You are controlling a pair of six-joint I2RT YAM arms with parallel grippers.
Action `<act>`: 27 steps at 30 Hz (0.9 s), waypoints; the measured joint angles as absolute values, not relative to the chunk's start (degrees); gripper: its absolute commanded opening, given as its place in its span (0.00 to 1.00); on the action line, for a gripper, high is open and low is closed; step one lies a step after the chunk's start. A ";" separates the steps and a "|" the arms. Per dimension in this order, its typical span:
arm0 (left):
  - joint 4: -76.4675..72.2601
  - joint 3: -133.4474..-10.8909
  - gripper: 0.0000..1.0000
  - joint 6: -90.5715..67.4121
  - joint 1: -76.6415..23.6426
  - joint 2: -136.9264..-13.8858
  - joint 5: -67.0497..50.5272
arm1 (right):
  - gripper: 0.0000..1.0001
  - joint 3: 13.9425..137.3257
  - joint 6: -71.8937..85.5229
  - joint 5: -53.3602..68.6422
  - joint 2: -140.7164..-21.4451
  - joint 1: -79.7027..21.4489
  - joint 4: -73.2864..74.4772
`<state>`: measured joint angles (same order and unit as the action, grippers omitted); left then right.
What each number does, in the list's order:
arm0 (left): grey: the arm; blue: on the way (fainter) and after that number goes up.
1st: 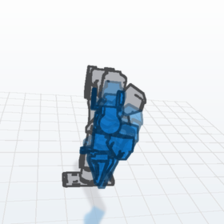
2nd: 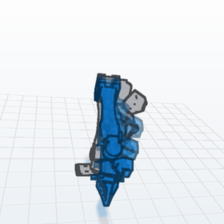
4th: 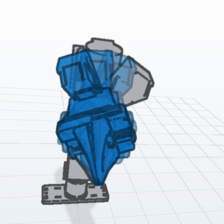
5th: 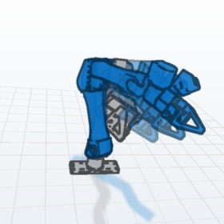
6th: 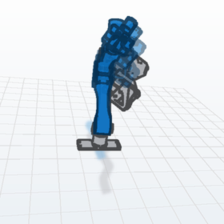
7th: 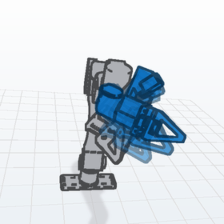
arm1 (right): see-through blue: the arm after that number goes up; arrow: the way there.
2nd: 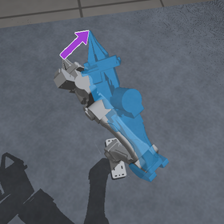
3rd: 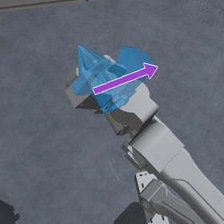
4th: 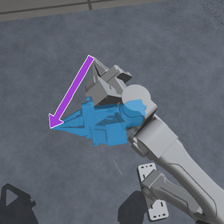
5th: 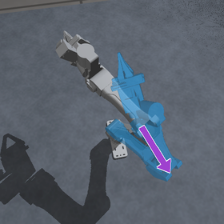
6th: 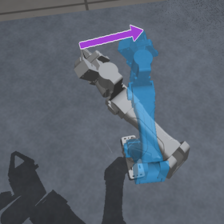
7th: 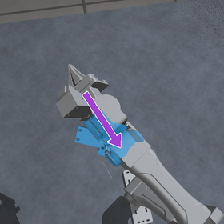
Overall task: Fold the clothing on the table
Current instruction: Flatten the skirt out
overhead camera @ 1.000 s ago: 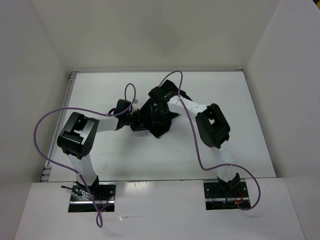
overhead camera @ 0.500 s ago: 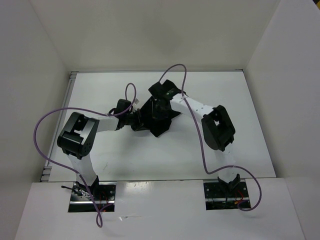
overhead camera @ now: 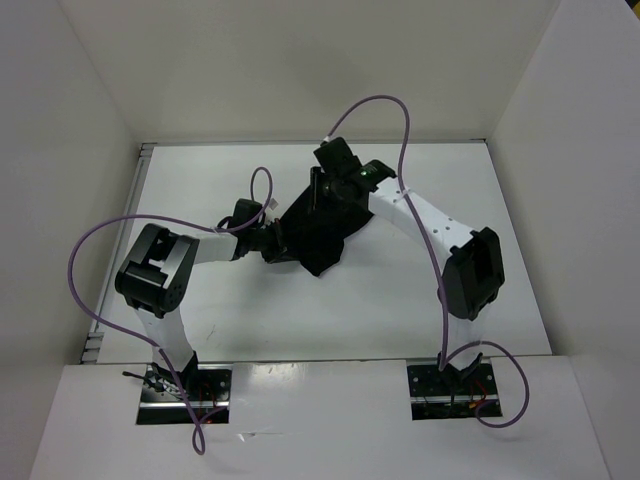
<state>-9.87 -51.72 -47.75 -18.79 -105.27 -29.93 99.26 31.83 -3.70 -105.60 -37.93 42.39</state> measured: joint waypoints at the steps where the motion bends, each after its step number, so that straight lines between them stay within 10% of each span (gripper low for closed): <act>1: -9.87 -51.72 0.00 -47.75 -18.79 -105.27 -29.93 | 0.45 99.26 31.53 -2.50 -105.89 -37.74 42.46; 17: -9.82 -51.72 0.00 -47.75 -18.63 -105.27 -29.93 | 0.42 98.10 29.89 5.34 -123.17 -37.58 41.43; 27: -9.80 -51.77 0.00 -47.75 -18.55 -106.45 -29.93 | 0.00 97.80 29.08 6.55 -123.59 -37.98 41.01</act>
<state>-9.80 -51.77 -47.75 -18.55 -106.45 -29.93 97.80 29.08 6.55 -123.59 -37.98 41.01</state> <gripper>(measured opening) 0.014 0.027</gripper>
